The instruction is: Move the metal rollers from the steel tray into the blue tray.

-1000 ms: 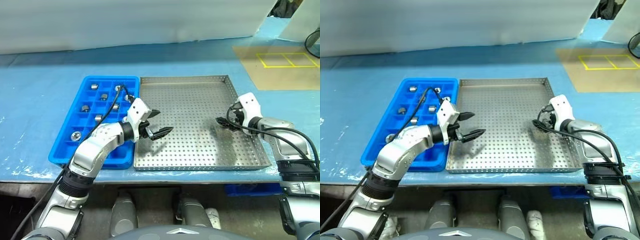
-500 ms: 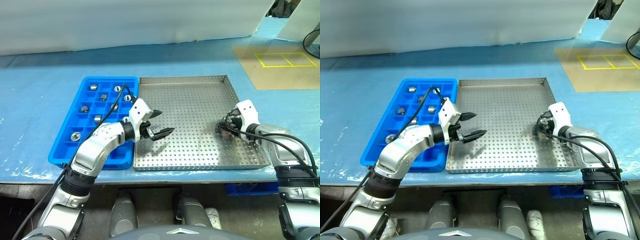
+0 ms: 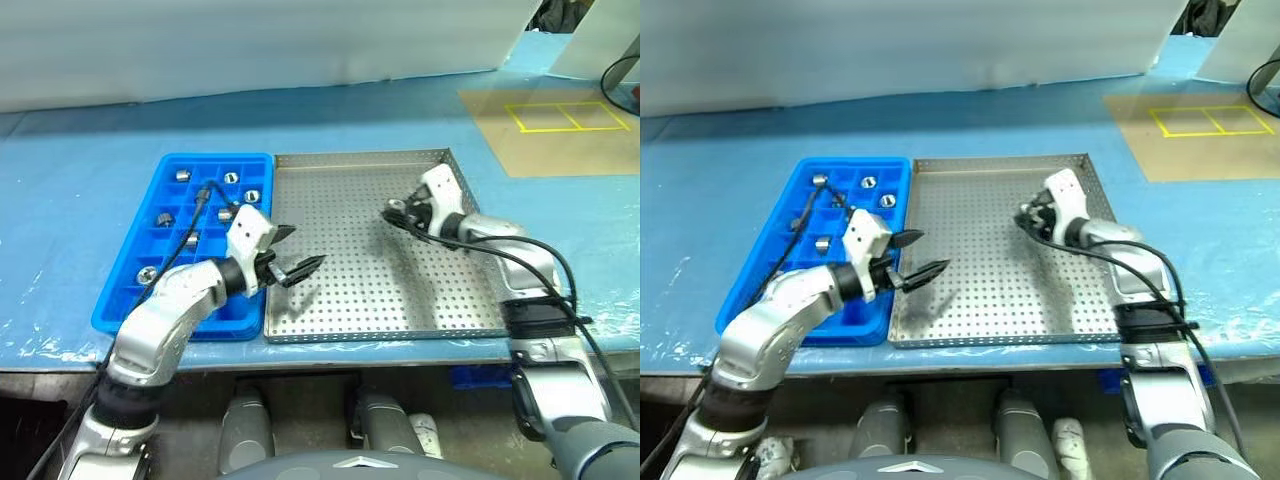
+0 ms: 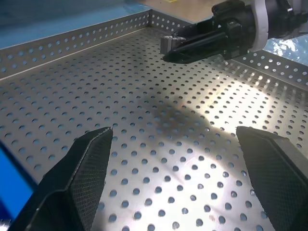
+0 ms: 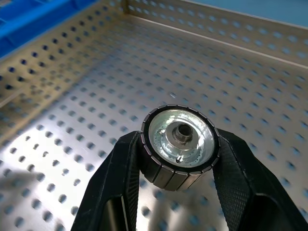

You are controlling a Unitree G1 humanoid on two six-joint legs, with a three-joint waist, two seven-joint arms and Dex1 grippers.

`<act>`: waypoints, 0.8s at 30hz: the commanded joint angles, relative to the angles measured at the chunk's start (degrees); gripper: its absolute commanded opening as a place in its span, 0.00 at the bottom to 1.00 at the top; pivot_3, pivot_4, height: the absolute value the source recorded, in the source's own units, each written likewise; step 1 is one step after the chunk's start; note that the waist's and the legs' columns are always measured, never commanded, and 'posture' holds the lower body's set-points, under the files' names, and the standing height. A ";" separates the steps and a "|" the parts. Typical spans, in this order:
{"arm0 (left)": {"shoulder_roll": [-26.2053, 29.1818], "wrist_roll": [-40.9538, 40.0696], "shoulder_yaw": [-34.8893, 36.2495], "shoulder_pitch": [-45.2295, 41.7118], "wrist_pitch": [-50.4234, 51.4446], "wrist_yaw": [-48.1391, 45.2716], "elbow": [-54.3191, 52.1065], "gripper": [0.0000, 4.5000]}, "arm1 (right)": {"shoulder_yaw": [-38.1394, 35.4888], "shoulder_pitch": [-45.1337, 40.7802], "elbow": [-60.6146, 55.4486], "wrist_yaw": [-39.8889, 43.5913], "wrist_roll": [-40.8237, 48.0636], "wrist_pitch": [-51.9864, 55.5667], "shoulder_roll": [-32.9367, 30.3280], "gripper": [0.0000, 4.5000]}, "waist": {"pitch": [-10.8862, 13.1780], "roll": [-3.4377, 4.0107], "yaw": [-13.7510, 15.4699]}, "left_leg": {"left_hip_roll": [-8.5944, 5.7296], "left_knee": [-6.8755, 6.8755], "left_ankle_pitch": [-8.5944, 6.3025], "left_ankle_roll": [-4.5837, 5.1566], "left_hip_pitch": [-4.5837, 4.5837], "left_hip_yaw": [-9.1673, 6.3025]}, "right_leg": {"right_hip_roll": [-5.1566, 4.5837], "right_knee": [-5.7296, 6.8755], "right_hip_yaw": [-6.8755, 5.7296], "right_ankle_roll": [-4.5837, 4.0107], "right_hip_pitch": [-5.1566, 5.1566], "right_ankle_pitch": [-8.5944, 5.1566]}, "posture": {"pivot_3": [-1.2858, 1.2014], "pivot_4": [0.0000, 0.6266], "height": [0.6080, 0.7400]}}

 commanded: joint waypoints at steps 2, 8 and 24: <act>0.58 -1.79 3.74 4.86 1.32 3.50 -8.66 0.96 | 2.75 -4.78 -1.33 5.09 3.79 -3.12 5.08 0.38 | 0.01 -0.01 0.95 | 0.01 -0.01 -0.02 0.03 -0.06 -0.04 | -0.03 -0.02 -0.06 0.00 -0.02 0.00 | 0.58 0.24 1.00; 2.46 -2.68 7.67 15.60 1.40 5.27 -16.28 0.96 | 8.62 -7.12 -1.09 12.60 5.66 -4.50 10.15 0.38 | 0.01 -0.01 3.43 | 0.02 -0.10 -0.04 0.06 -0.22 -0.23 | -0.04 -0.25 -0.29 0.00 -0.01 0.00 | 0.62 0.24 1.00; 3.18 -11.87 14.69 34.41 3.57 10.20 -30.27 0.96 | 23.35 -7.00 2.35 25.59 -0.25 -8.64 9.79 0.38 | 0.04 -0.03 8.91 | 0.01 -0.24 -0.09 0.10 -0.33 -0.48 | -0.05 -0.39 -0.40 0.35 -0.01 -0.21 | 0.71 0.24 1.00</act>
